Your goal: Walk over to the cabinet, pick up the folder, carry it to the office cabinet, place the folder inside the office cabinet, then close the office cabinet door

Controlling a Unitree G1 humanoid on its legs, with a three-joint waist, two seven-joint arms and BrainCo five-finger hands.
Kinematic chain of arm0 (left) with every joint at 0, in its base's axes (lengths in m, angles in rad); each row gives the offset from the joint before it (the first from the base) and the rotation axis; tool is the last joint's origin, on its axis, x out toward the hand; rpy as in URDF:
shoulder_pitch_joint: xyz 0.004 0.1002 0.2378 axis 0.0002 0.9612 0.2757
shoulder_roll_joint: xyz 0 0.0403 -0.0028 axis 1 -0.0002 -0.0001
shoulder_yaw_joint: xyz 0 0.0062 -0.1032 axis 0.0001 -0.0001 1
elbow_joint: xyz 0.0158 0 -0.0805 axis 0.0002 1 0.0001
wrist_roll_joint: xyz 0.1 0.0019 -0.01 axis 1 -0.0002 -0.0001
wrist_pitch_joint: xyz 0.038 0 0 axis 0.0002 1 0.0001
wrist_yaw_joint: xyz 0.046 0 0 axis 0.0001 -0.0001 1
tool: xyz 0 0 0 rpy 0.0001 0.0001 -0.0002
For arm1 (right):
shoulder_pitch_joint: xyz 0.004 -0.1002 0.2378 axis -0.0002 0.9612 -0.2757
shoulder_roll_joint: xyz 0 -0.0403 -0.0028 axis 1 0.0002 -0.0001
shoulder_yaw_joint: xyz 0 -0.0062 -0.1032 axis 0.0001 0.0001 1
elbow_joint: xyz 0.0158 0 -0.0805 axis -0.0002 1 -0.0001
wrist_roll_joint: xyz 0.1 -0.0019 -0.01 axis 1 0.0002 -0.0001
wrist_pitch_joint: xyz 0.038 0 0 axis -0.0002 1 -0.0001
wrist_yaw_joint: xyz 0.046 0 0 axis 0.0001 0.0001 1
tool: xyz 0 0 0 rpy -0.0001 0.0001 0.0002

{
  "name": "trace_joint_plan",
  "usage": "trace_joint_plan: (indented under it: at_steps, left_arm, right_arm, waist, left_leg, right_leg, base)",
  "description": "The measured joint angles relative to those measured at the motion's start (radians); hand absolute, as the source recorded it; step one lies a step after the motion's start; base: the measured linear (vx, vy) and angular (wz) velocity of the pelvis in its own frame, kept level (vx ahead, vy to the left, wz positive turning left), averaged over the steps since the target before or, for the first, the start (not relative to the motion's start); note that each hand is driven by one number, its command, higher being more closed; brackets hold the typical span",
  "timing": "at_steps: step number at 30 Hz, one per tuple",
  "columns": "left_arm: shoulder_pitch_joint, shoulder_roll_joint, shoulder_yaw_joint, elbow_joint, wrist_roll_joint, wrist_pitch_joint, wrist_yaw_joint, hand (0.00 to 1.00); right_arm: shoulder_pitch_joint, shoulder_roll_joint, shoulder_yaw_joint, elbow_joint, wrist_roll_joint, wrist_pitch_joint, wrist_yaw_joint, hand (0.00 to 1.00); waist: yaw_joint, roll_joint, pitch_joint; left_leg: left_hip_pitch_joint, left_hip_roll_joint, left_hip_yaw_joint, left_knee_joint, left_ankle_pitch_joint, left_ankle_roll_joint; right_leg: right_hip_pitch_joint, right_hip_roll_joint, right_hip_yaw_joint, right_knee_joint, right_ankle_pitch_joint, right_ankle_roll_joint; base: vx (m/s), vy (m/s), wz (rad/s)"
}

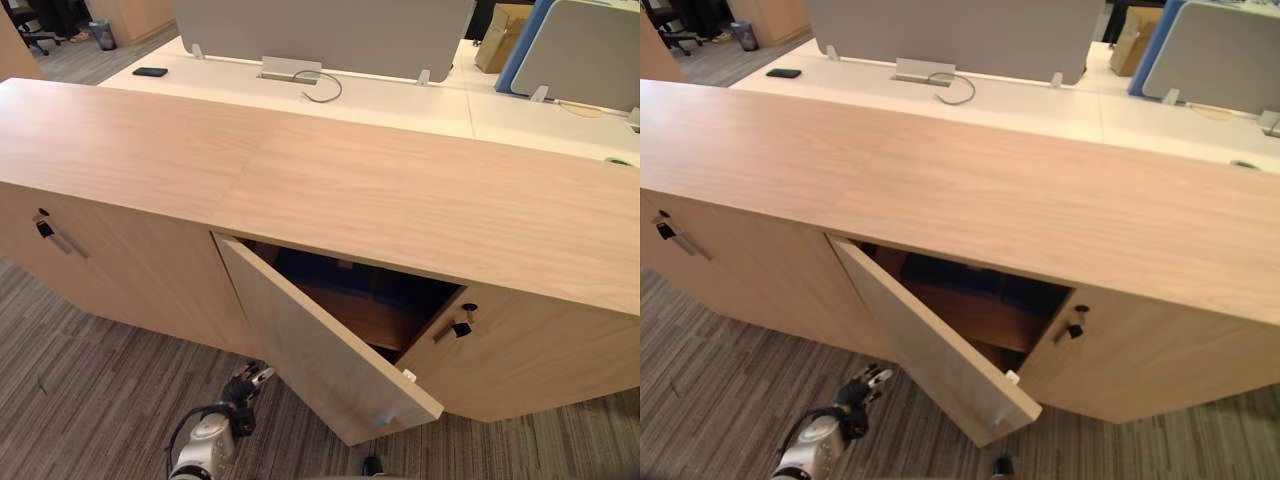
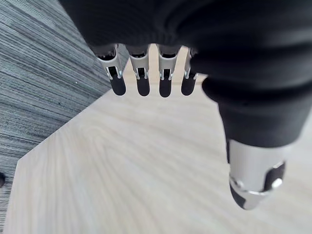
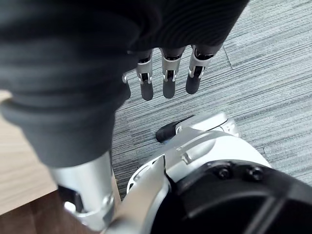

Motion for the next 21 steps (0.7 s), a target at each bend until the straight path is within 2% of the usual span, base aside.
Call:
trace_joint_plan:
  at_steps: [2, 5, 11, 19, 21]
  left_arm:
    - [0.035, -0.028, 0.041, 0.017, 0.023, -0.044, 0.049, 0.0]
    - [0.06, -0.043, 0.109, 0.121, 0.072, -0.073, 0.089, 0.0]
    - [0.162, -0.054, 0.294, 0.265, 0.123, -0.058, 0.098, 0.0]
    - [0.223, -0.116, 0.545, 0.276, 0.087, -0.033, 0.044, 0.0]
    - [0.221, -0.121, 0.559, 0.276, 0.069, -0.03, 0.045, 0.0]
  right_arm:
    - [0.01, -0.004, 0.032, -0.001, 0.021, -0.01, -0.011, 0.0]
    - [0.009, -0.005, 0.056, -0.006, 0.034, -0.021, -0.027, 0.0]
    - [0.009, -0.007, 0.071, -0.009, 0.058, -0.026, -0.037, 0.0]
    - [0.005, -0.003, 0.053, -0.009, 0.067, -0.025, -0.033, 0.0]
    - [0.0, -0.003, 0.054, -0.009, 0.082, -0.026, -0.034, 0.0]
  waist:
    - [0.009, 0.0, -0.001]
    - [0.014, -0.001, -0.002]
    - [0.034, 0.0, 0.004]
    - [0.05, 0.005, 0.012]
    - [0.051, 0.005, 0.034]
  left_leg:
    - [0.012, -0.004, 0.0, 0.0, -0.004, 0.001]
    - [0.016, -0.007, -0.001, 0.001, -0.004, 0.002]
    - [0.026, 0.009, 0.022, 0.033, -0.027, -0.008]
    - [0.026, 0.036, 0.013, 0.048, -0.032, -0.022]
    - [0.013, 0.059, 0.003, 0.12, -0.07, -0.027]
  right_leg:
    - [0.012, -0.003, 0.0, 0.0, 0.0, 0.0]
    - [0.015, -0.006, 0.0, 0.001, 0.002, 0.003]
    - [0.023, 0.0, -0.01, 0.003, 0.009, 0.004]
    - [0.04, 0.009, -0.101, 0.002, -0.005, -0.007]
    - [0.057, 0.012, -0.12, 0.012, -0.021, -0.011]
  base:
    - [-0.03, 0.008, 0.0]
    - [-0.02, 0.002, -0.01]
    - [-0.03, -0.02, -0.11]
    - [-0.01, -0.037, 0.04]
    - [0.03, -0.07, 0.1]
